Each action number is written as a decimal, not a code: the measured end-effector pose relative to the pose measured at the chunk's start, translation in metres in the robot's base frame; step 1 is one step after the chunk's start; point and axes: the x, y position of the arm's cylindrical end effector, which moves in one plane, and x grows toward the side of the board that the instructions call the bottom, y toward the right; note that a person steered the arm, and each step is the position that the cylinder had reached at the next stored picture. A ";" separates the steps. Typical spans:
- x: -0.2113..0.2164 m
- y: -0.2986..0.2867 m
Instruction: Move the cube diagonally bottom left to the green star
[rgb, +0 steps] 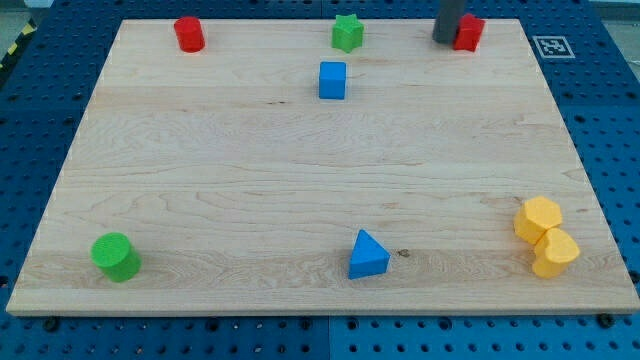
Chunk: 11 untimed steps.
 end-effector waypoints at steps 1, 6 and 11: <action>0.000 0.017; 0.095 -0.239; 0.157 -0.259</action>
